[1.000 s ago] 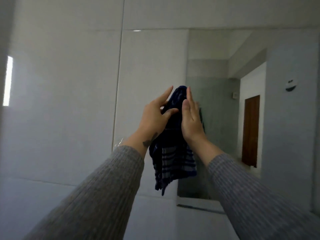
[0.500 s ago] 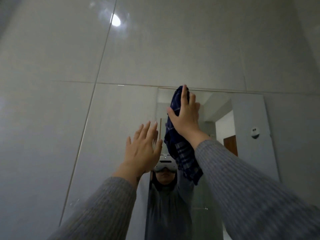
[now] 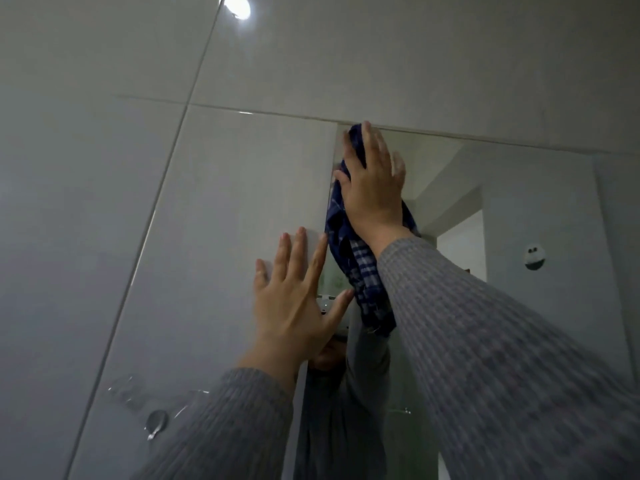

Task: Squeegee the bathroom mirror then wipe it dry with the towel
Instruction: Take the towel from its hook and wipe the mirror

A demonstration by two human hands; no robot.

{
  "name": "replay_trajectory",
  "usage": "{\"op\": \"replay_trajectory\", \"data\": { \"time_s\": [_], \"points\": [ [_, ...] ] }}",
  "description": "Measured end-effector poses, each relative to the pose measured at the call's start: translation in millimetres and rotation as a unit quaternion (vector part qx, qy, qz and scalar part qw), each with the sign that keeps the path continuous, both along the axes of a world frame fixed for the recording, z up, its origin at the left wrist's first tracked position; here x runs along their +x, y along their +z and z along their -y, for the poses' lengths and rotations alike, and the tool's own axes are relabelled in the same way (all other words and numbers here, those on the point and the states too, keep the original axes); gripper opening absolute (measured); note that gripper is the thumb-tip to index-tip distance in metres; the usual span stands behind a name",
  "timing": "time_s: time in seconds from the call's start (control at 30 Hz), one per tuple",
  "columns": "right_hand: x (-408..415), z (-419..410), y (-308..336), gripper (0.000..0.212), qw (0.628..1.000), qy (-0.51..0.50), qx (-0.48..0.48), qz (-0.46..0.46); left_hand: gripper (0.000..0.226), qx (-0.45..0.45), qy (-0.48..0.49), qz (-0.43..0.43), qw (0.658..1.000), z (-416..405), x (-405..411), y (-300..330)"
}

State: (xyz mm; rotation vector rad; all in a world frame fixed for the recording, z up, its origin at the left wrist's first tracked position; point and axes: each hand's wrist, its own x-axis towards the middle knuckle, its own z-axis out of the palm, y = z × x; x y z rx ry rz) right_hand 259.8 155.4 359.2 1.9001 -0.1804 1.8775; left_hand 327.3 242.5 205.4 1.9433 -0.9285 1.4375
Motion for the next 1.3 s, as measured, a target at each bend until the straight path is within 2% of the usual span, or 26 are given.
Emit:
{"op": "replay_trajectory", "data": {
  "time_s": [0.1, 0.23, 0.37, 0.67, 1.0, 1.3],
  "points": [
    [3, 4, 3, 0.049, 0.999, -0.019, -0.008, -0.027, 0.082, -0.001, 0.001, 0.003, 1.000, 1, 0, -1],
    [3, 2, 13, 0.073, 0.996, -0.065, 0.005, -0.068, 0.081, -0.011, -0.004, 0.007, 1.000, 2, 1, -2],
    [-6, 14, 19, 0.065, 0.995, -0.069, 0.005, -0.067, 0.082, -0.016, 0.010, 0.016, 1.000, 1, 1, -3],
    [-72, 84, 22, 0.060, 0.991, -0.074, 0.100, -0.056, 0.087, -0.001, 0.008, -0.018, 1.000, 5, -7, 2],
    [-147, 172, 16, 0.059, 0.978, -0.071, 0.194, -0.007, 0.089, 0.017, 0.015, -0.029, 0.999, -1, -9, 2],
    [-182, 219, -23, 0.058, 0.968, -0.052, 0.239, 0.063, 0.089, 0.014, -0.002, -0.034, 0.999, 0, -8, 2]
  ]
}}
